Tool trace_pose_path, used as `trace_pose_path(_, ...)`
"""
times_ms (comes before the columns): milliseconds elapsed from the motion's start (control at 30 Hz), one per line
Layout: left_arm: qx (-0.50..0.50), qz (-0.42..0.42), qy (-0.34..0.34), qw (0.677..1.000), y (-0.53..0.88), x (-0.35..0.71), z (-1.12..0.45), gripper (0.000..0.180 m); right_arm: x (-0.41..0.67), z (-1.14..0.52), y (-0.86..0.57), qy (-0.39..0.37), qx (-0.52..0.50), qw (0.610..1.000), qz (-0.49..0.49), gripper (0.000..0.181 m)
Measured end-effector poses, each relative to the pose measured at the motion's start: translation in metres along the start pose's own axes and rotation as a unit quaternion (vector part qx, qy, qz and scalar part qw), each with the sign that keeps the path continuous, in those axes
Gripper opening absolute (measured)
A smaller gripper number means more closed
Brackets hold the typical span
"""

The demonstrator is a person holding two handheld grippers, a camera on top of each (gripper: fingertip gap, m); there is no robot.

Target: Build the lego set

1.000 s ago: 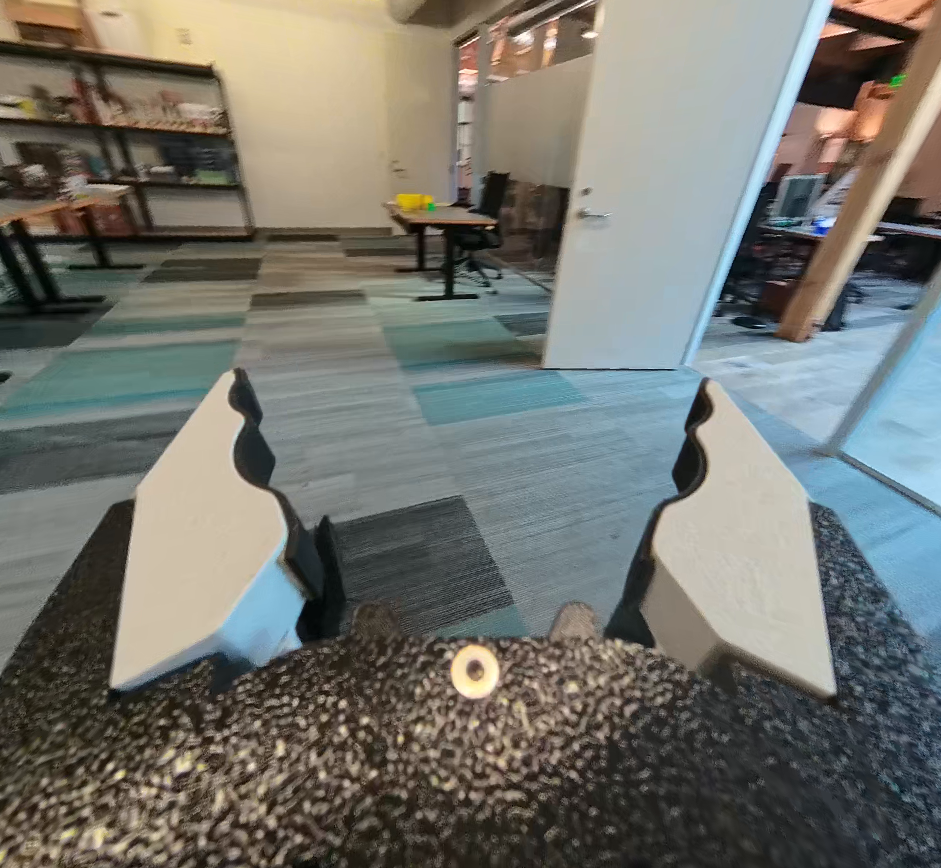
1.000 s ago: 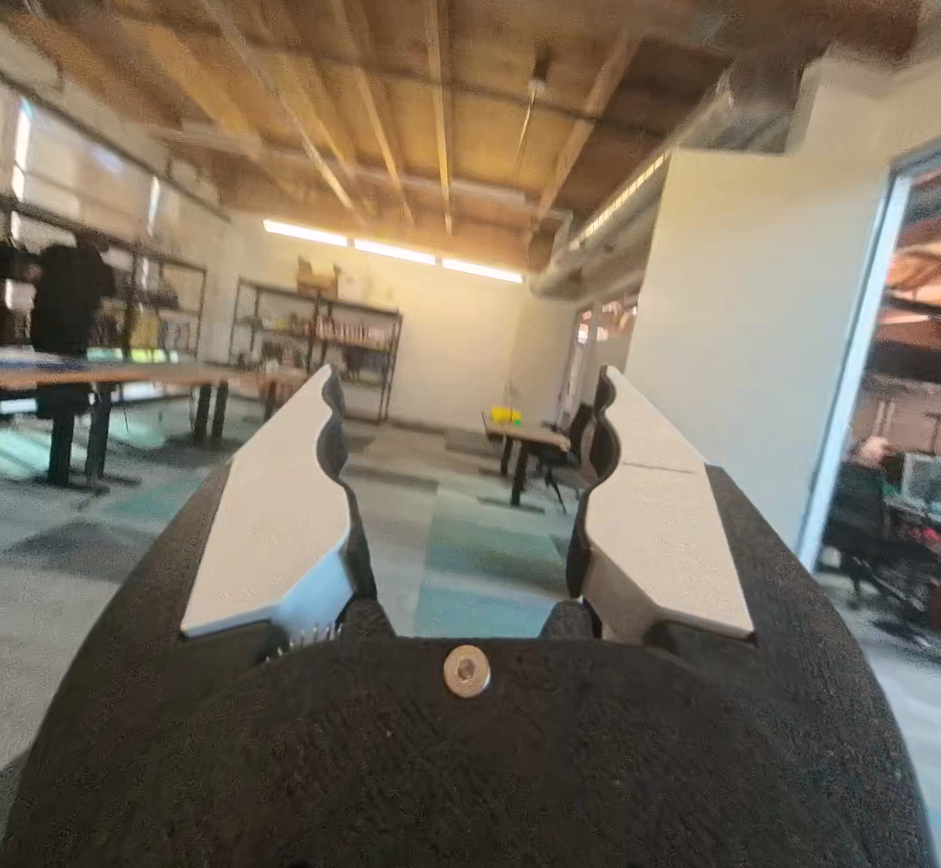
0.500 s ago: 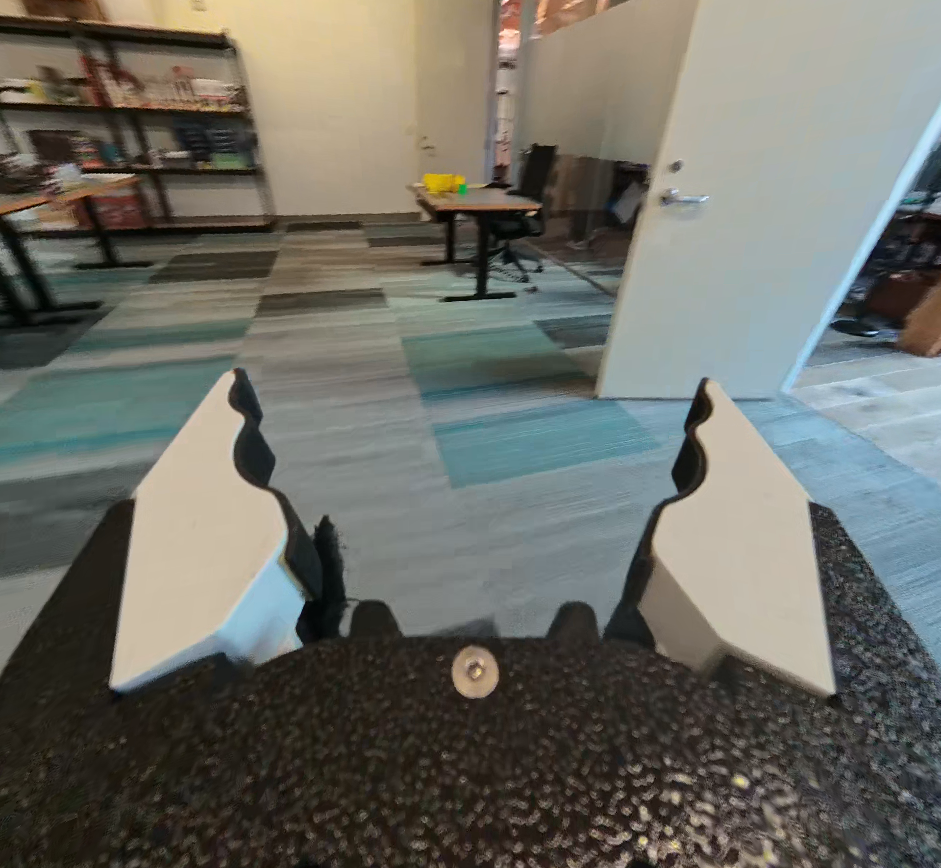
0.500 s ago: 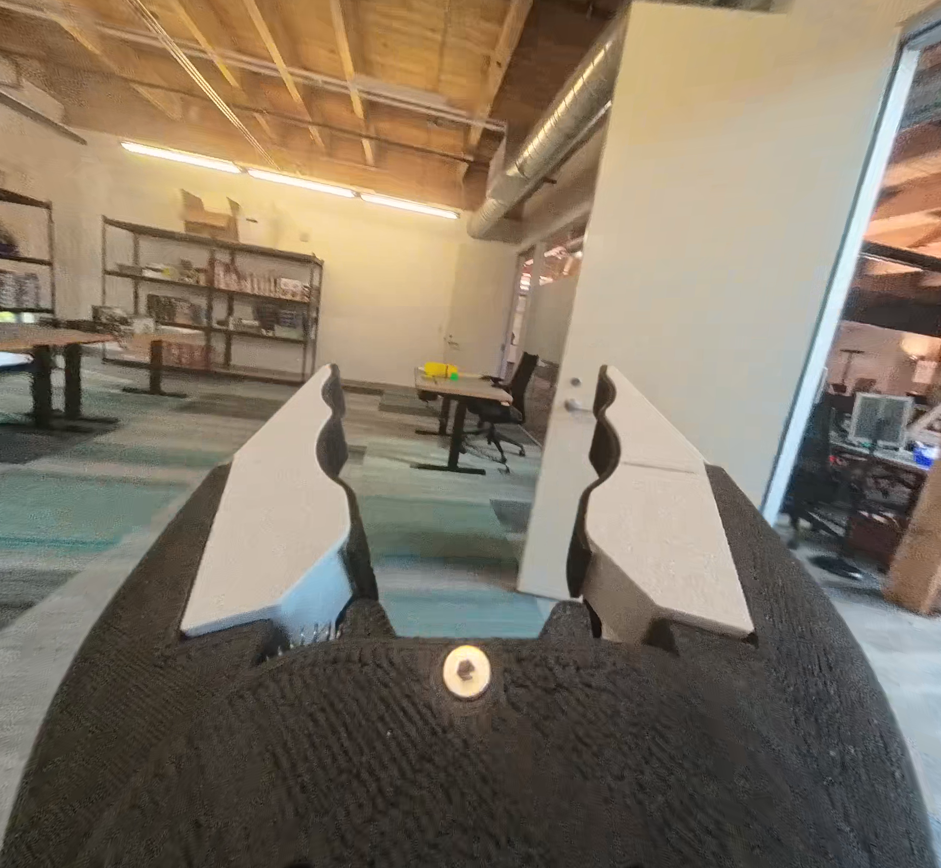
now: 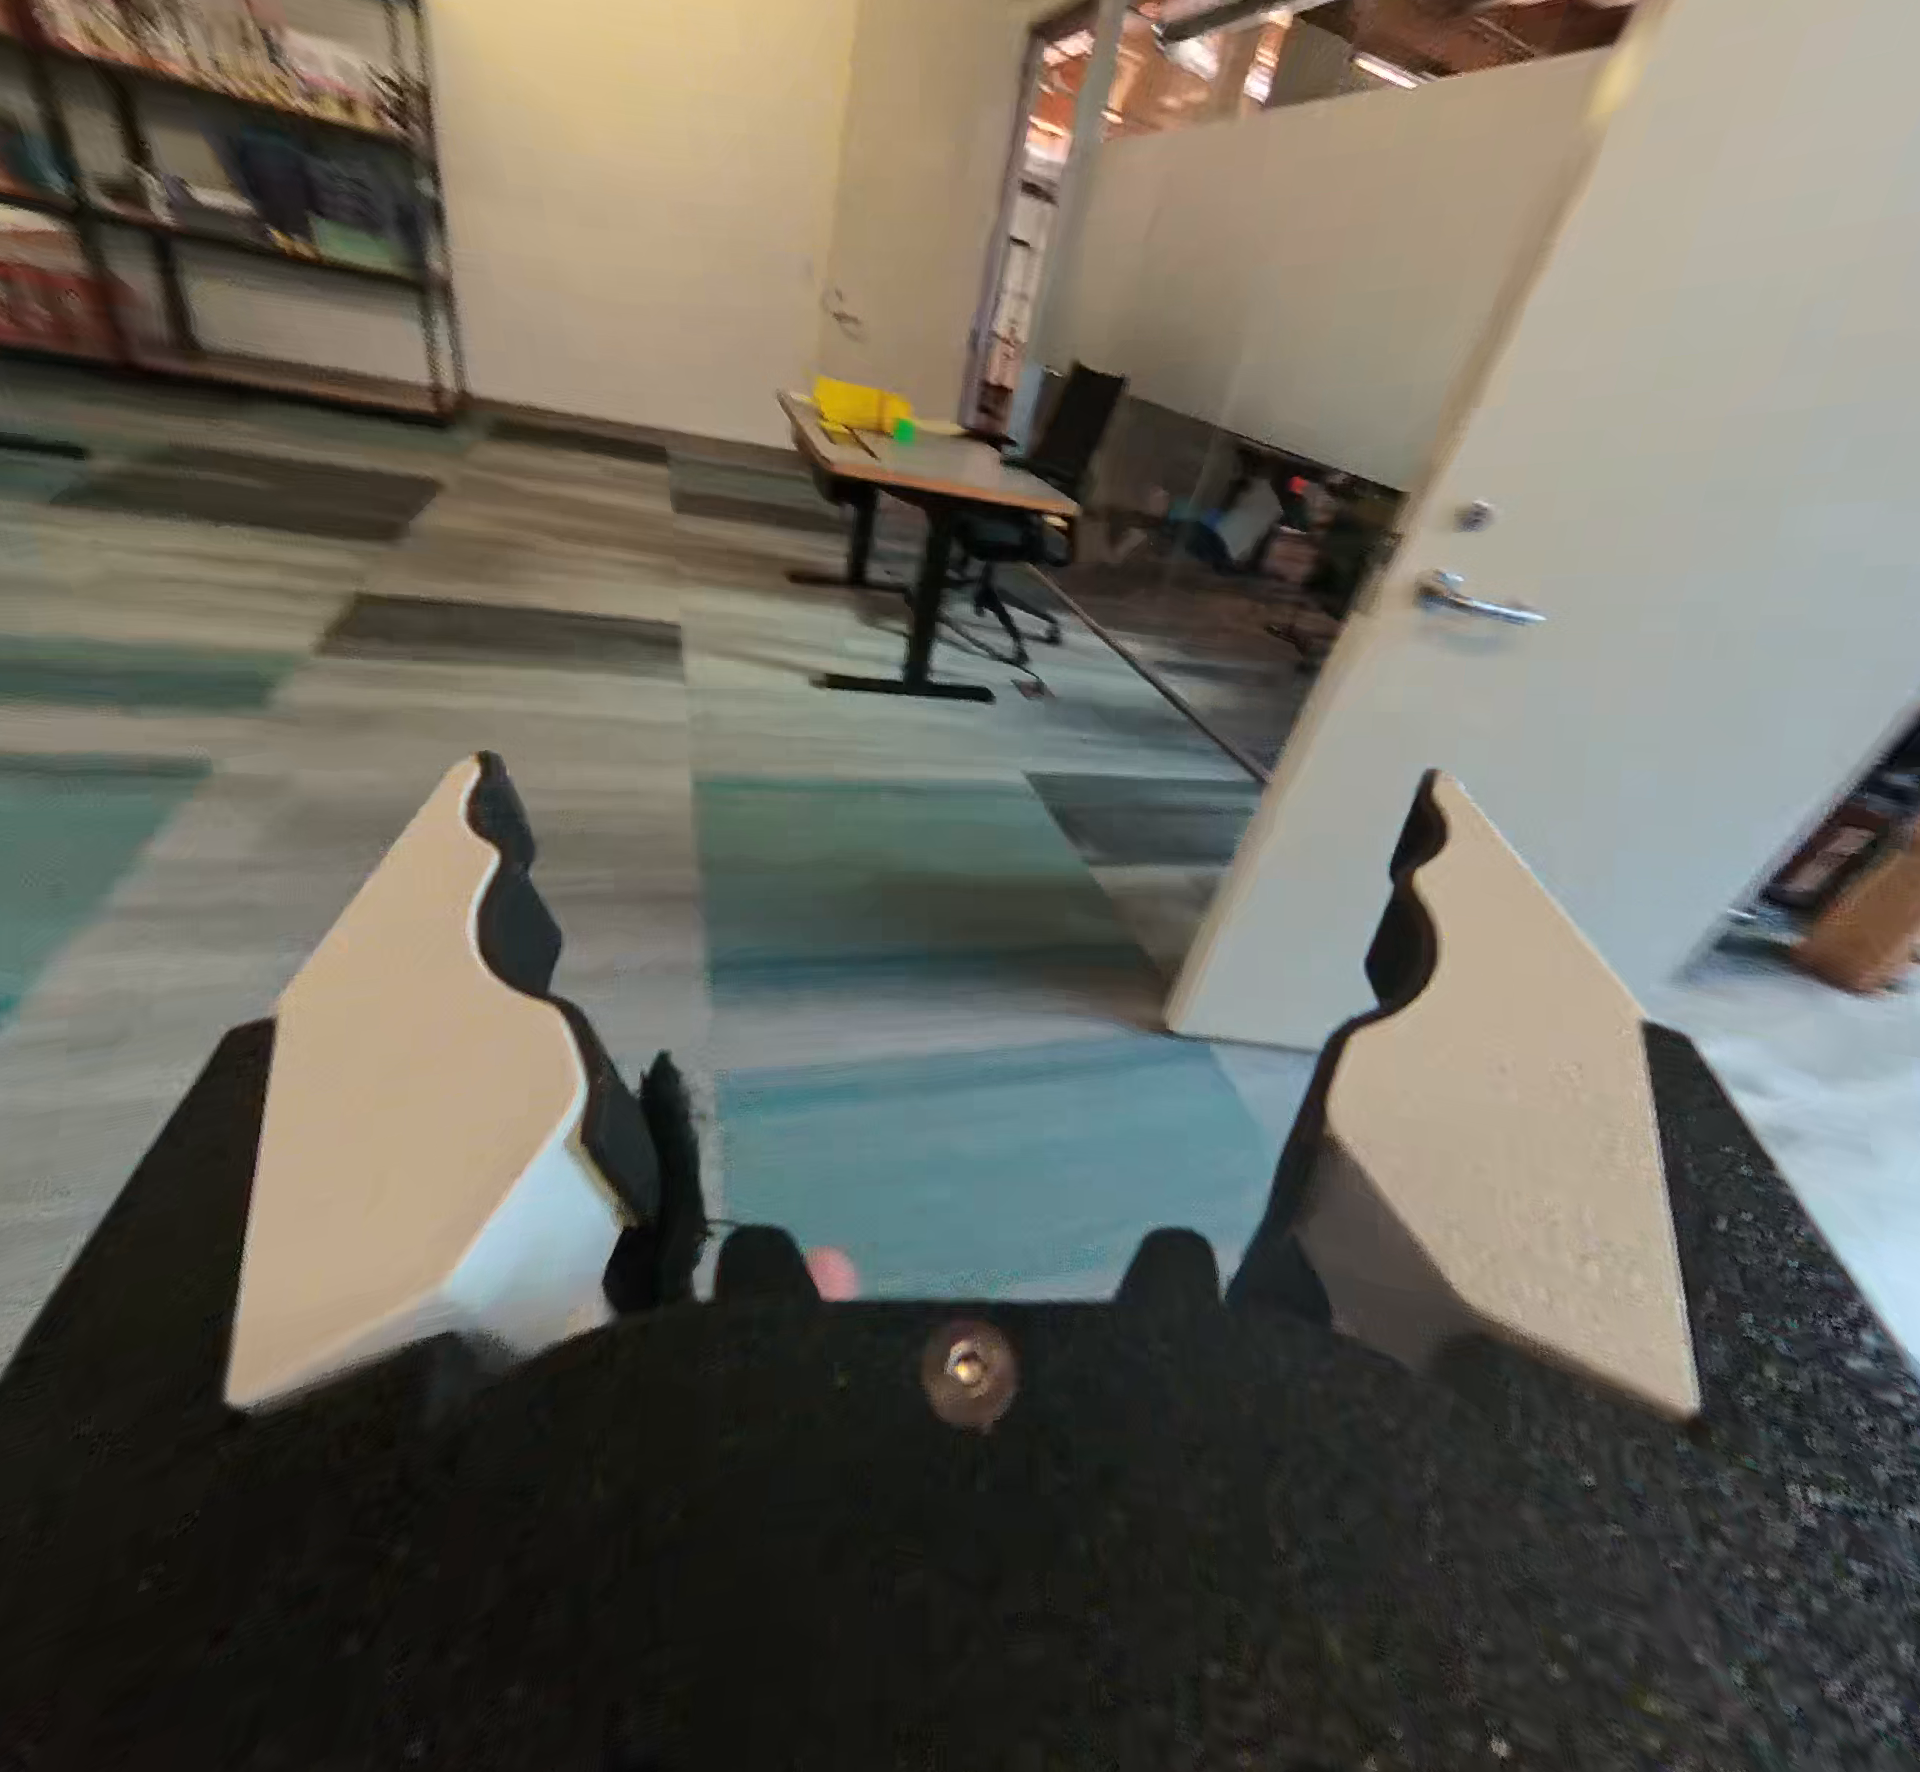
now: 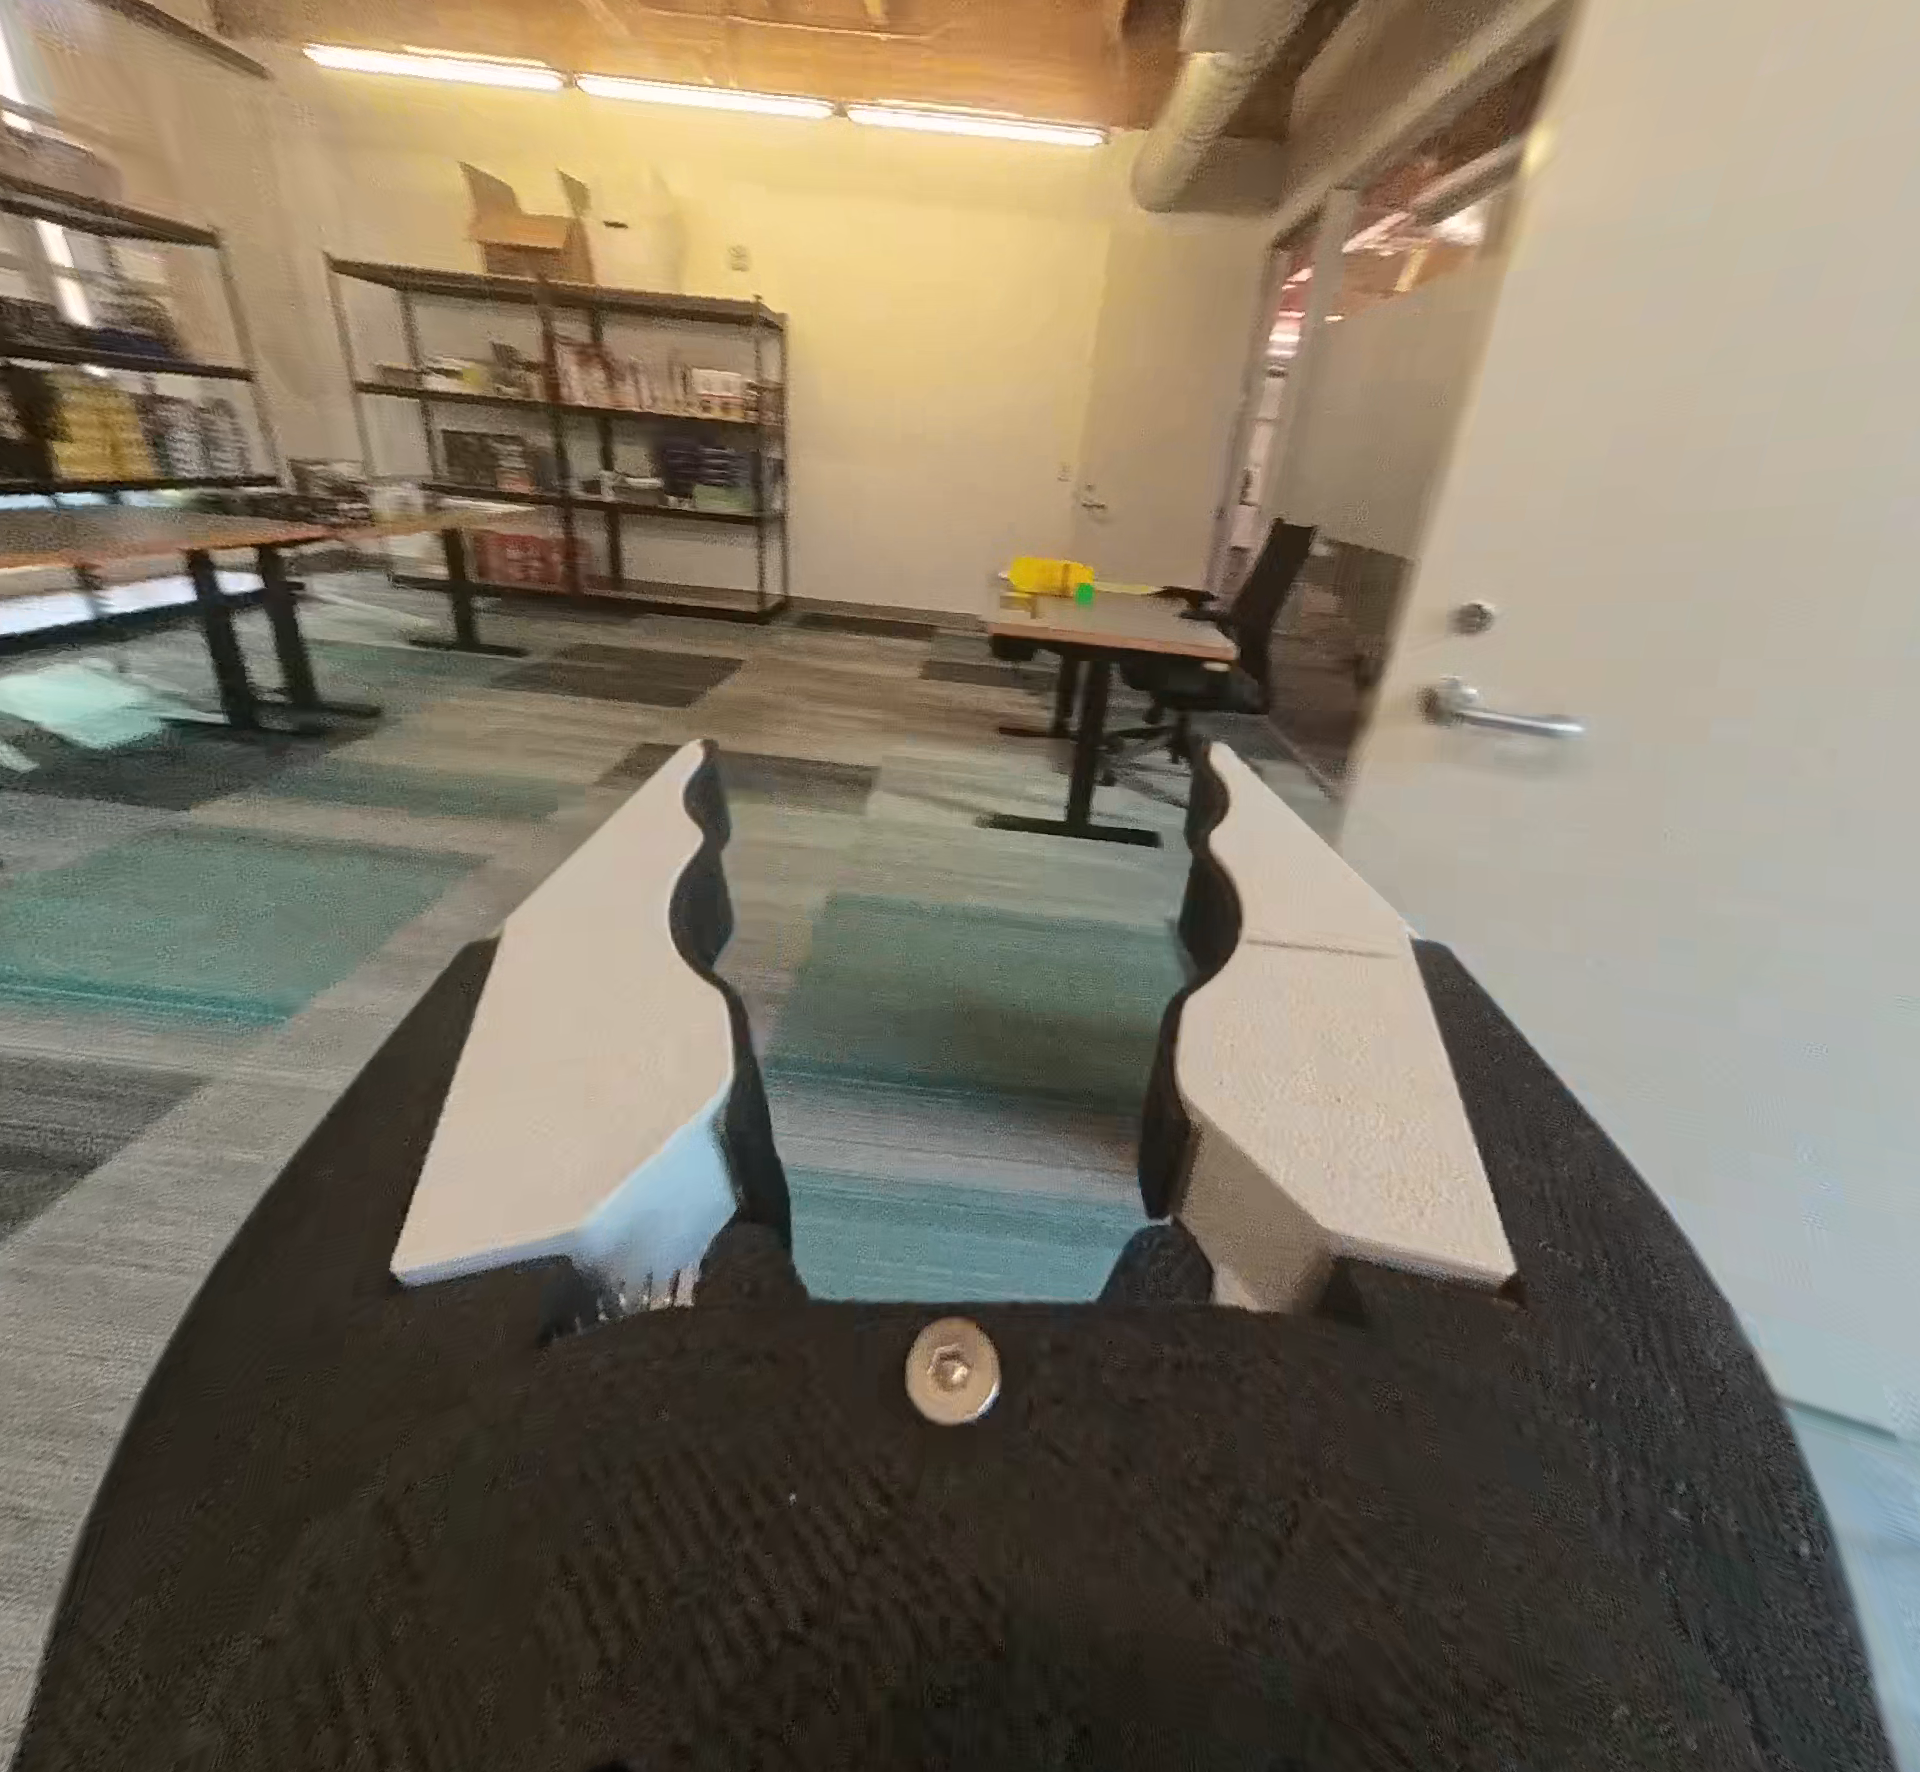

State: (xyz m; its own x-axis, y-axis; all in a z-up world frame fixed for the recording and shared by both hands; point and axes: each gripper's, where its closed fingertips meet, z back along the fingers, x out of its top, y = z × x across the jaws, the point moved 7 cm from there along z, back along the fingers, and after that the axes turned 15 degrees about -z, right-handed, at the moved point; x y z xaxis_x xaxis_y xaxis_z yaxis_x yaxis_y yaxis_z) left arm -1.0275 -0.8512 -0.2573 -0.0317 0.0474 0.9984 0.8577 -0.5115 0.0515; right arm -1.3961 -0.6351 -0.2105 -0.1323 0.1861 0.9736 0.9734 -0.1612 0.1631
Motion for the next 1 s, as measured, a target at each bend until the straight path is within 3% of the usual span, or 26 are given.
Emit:
trace_pose_path(100,0.055,-0.013,0.004,0.998,0.041,-0.010,-0.068,0.147,-0.017,-0.146,0.010,0.039,0.094,0.993,-0.057,0.083)
trace_pose_path(167,0.068,0.002,0.053,0.996,0.068,-0.029,-0.108,0.138,-0.028,-0.237,0.015,0.031,0.126,0.989,-0.076,0.081)
trace_pose_path(367,0.125,0.017,0.111,0.986,0.155,-0.072,-0.271,0.110,-0.078,-0.465,0.009,-0.018,0.110,0.991,-0.074,0.079)
trace_pose_path(433,0.101,0.056,0.137,0.984,0.172,-0.066,-0.349,0.113,-0.095,-0.532,0.002,0.025,0.098,0.993,-0.067,0.080)
trace_pose_path(633,0.035,-0.012,0.089,0.995,0.189,-0.038,-0.608,0.116,-0.120,-0.704,-0.054,0.021,0.044,0.999,-0.022,0.079)
trace_pose_path(833,0.022,0.004,0.034,0.999,0.202,-0.047,-0.843,0.119,-0.188,-0.864,-0.148,0.063,-0.025,0.998,-0.009,0.079)
trace_pose_path(1000,0.058,-0.001,0.092,0.994,0.245,-0.070,-0.998,0.115,-0.220,-1.060,-0.184,0.112,-0.014,0.989,-0.094,0.080)
